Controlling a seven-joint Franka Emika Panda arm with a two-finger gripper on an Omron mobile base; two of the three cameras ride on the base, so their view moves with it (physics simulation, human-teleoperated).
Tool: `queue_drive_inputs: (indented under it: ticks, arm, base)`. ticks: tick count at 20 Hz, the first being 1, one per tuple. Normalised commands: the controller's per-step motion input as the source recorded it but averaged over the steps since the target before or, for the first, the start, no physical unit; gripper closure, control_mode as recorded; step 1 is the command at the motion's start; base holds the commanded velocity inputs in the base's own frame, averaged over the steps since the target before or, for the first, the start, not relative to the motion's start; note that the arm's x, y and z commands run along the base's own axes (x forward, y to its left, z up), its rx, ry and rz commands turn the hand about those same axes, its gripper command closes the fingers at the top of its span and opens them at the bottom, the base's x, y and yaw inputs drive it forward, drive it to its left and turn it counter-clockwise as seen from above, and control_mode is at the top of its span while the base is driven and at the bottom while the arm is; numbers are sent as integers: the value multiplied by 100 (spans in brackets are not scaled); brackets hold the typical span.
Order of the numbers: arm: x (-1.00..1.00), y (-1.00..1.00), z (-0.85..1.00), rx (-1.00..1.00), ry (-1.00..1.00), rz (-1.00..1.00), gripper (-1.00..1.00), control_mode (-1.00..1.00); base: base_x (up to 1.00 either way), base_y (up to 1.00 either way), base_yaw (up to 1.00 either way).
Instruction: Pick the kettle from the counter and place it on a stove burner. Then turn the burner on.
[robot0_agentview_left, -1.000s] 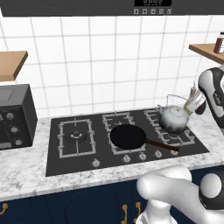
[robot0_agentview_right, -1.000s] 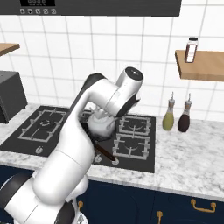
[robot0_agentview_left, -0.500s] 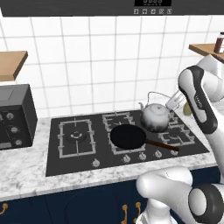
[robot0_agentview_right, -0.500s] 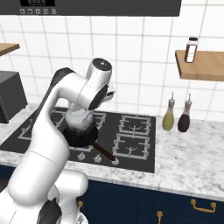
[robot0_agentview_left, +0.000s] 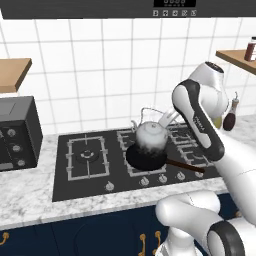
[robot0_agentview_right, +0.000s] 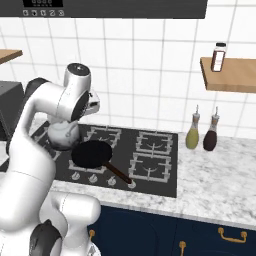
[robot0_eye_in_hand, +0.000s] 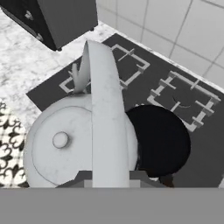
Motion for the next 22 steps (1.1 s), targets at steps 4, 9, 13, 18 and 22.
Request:
queue_drive_inputs:
  ticks: [4, 9, 13, 18, 22]
  arm:
    - [0, 84, 0, 0, 4, 0, 100, -100]
    - [0, 74, 0, 0, 3, -1, 100, -100]
    - [0, 58, 0, -3, 1, -4, 100, -100]
    - [12, 45, -15, -3, 6, -6, 100, -100]
    - [41, 51, -26, -2, 4, -5, 100, -100]
  base:
    - [0, 0, 0]
    - [0, 0, 0]
    - [0, 0, 0]
    - [0, 0, 0]
    - [0, 0, 0]
